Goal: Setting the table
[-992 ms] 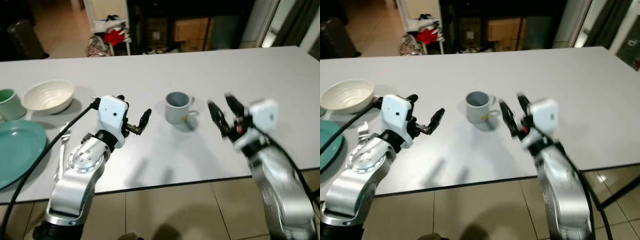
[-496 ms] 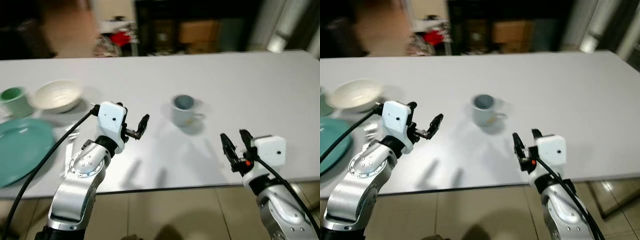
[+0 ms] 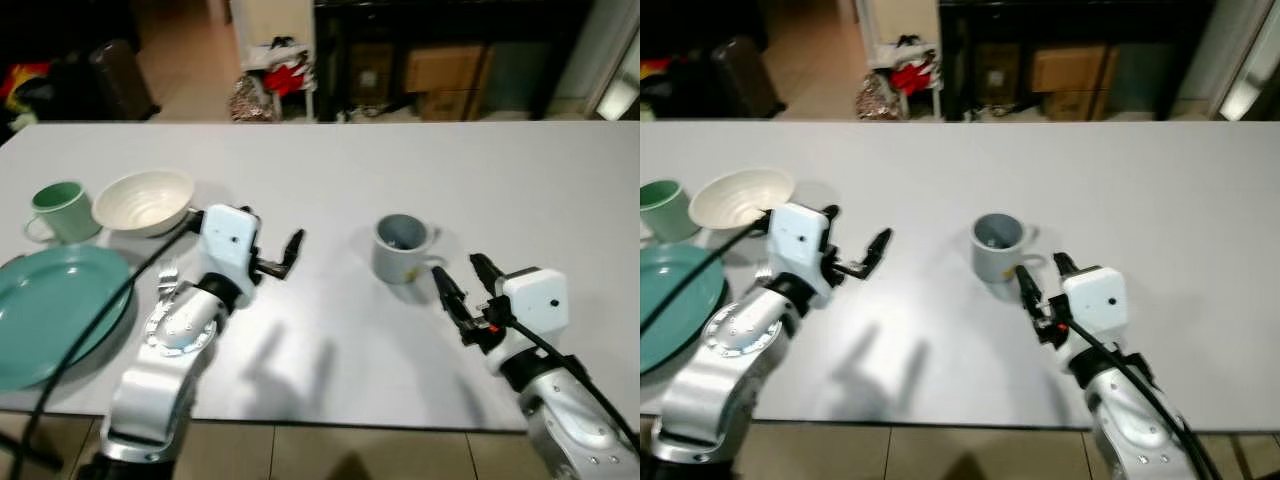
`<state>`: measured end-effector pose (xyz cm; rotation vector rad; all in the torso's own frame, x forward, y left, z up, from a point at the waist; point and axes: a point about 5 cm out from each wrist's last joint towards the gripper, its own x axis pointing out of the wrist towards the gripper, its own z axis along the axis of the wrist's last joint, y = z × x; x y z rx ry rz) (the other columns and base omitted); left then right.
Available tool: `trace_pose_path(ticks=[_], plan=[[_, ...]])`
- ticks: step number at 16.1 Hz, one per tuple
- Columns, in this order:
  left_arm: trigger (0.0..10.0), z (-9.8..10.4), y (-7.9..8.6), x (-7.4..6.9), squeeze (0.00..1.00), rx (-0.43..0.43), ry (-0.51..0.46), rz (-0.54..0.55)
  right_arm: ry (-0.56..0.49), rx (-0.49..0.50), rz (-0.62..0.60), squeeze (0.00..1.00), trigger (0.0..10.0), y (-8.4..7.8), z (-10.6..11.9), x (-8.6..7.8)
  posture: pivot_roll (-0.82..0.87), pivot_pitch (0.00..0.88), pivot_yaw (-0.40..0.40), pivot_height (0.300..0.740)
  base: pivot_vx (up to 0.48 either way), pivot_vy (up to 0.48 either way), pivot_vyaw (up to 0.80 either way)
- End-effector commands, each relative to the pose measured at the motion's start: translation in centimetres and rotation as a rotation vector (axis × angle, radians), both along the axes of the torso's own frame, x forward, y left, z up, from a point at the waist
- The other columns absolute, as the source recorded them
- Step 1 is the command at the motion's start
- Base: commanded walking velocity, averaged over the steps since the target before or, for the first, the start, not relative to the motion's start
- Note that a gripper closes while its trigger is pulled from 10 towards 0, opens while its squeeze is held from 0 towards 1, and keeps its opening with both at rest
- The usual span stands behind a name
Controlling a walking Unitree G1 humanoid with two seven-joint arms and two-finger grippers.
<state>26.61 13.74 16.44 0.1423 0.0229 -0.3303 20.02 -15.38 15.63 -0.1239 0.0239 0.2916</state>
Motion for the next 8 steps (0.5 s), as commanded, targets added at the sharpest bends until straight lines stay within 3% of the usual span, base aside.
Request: trace_pose_path(ticks=[1,5,8], plan=[[10.0,-0.1,0.1,0.0,0.00,-0.001,0.007,-0.003,-0.015,0.021,0.028,0.00,10.0,0.2,0.6,-0.4,0.00,0.000,0.036,0.740,0.000,0.000,0.00],[10.0,0.0,0.1,0.1,0.00,0.015,0.014,-0.055,0.084,0.034,0.045,0.00,10.0,0.0,-0.3,-0.5,0.00,0.000,0.033,0.740,0.000,0.000,0.00],[10.0,-0.2,-0.2,-0.2,0.00,0.031,0.033,-0.137,0.162,0.051,-0.010,0.00,10.0,-0.7,-1.2,0.5,0.00,0.000,0.031,0.740,0.000,0.000,0.00]])
